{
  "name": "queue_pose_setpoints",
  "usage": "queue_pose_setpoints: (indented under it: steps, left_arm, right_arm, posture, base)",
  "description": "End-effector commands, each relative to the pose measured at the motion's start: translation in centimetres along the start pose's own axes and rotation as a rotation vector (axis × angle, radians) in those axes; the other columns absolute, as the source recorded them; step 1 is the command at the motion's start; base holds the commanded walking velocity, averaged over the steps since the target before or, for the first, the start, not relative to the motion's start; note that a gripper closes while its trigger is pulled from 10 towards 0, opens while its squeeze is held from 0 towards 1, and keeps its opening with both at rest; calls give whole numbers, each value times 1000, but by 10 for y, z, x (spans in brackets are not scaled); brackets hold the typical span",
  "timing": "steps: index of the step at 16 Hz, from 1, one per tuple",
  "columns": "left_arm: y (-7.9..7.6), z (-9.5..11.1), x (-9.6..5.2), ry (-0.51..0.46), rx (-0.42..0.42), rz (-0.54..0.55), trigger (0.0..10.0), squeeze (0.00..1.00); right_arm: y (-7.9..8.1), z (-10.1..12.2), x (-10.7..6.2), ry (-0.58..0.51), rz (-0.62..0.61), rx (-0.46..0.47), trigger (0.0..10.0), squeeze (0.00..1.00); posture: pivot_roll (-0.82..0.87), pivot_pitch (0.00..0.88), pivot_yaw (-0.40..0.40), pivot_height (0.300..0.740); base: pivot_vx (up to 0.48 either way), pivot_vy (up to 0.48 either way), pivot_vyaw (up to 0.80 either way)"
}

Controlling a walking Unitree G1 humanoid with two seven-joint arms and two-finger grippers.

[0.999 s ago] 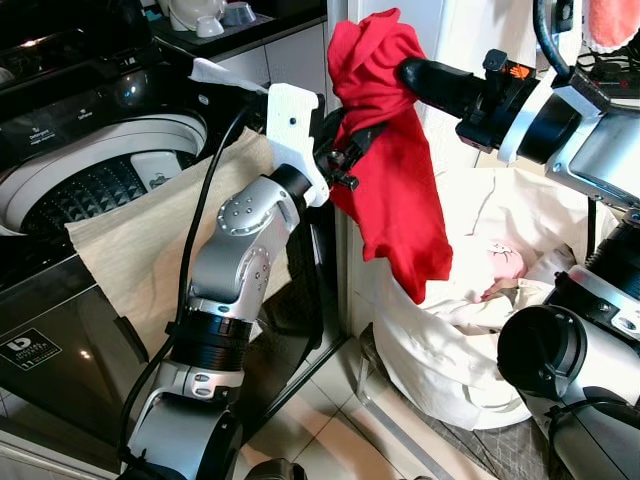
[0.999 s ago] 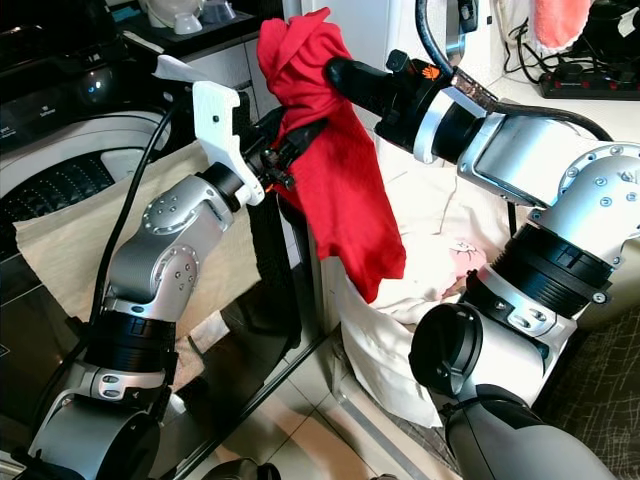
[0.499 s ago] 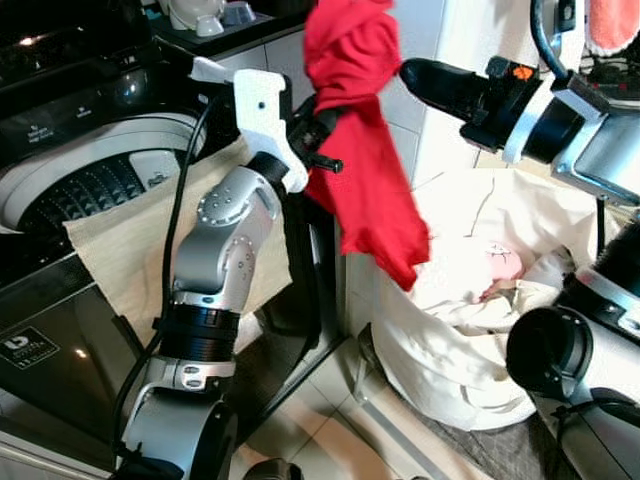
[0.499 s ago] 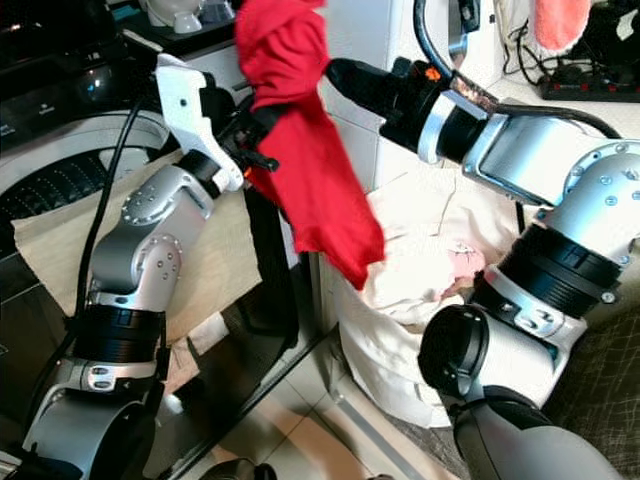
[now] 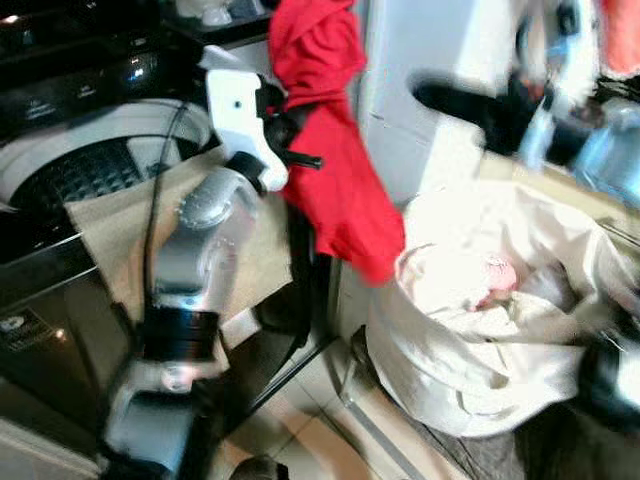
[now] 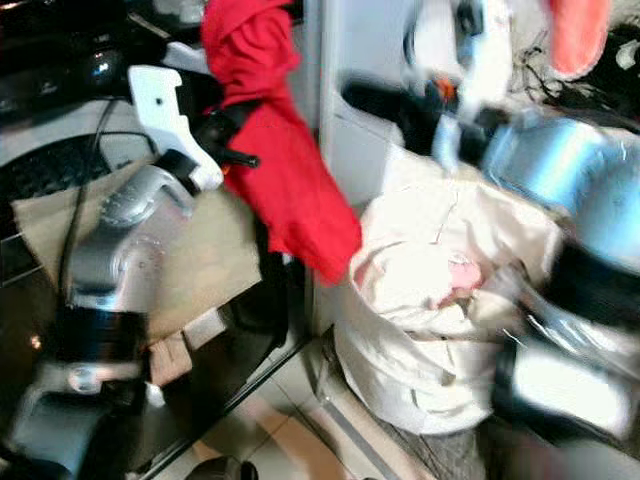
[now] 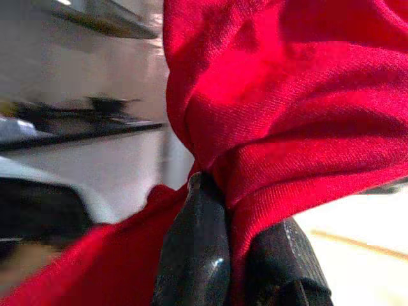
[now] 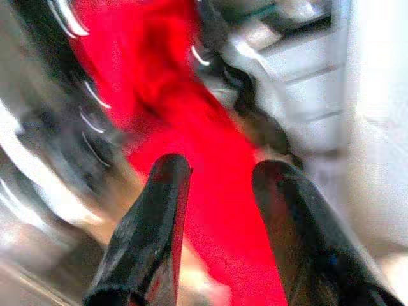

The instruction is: Clothes washing

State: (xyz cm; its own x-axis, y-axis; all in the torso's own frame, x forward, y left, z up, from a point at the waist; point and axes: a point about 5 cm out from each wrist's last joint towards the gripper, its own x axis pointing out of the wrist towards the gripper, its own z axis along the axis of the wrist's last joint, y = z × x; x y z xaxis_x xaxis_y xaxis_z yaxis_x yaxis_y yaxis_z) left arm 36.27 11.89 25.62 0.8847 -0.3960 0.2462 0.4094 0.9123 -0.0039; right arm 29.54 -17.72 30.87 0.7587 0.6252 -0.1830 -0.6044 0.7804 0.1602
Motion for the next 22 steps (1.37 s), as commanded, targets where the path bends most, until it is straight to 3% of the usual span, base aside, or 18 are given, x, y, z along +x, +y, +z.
queue_pose_setpoints:
  steps: [1,2,3,4,5,6,7,8,9,11,12,13,16,22]
  left_arm:
    - [14,22,8,-51,90,53,0,0]
    - [39,47,23,-61,244,131,0,0]
    - [64,86,35,-76,510,273,0,0]
    - [77,116,38,-109,685,385,0,0]
    - [86,143,37,-159,803,501,0,0]
    - [94,149,37,-127,837,546,0,0]
    - [100,145,36,-84,832,570,0,0]
    - [115,120,32,60,784,607,235,0]
    - [119,111,30,96,752,620,10000,0]
    - [137,65,14,268,686,692,10000,0]
    - [139,46,8,323,596,687,10000,0]
    - [138,20,3,396,452,657,10000,1000]
    - [136,-17,-10,493,258,666,10000,1000]
    - [141,-14,-13,475,199,698,10000,1000]
  right_arm:
    - [12,-9,7,55,41,-138,10000,0]
    - [13,-32,11,163,45,-214,10000,0]
    - [15,-47,20,199,41,-195,10000,0]
    - [17,-54,25,208,42,-195,10000,0]
    - [22,-55,30,189,64,-207,10000,0]
    - [29,-55,32,166,92,-223,10000,0]
    - [32,-55,32,156,111,-240,10000,0]
    - [39,-57,34,135,143,-256,10000,0]
    - [40,-57,35,131,143,-252,10000,0]
    - [44,-64,38,130,124,-238,10000,0]
    - [46,-69,38,143,119,-228,10000,0]
    - [47,-72,38,149,115,-217,10000,0]
    - [50,-76,38,153,110,-204,10000,0]
    - [43,-76,36,161,59,-183,10000,0]
  posture:
    - [12,0,-21,740]
    - [15,0,-15,740]
    - [17,0,-4,740]
    - [18,0,1,740]
    - [15,0,12,740]
    - [6,0,25,740]
    - [3,0,30,740]
    - [-9,0,41,740]
    - [-15,0,45,740]
    - [-28,0,51,740]
    - [-33,0,52,740]
    - [-40,0,52,740]
    - [-49,0,56,740]
    - [-47,0,59,740]
  base:
    - [0,0,0]
    - [0,0,0]
    - [0,0,0]
    - [0,0,0]
    - [0,0,0]
    - [0,0,0]
    - [0,0,0]
    - [0,0,0]
    - [0,0,0]
    - [0,0,0]
    - [0,0,0]
    - [0,0,0]
    - [0,0,0]
    - [0,0,0]
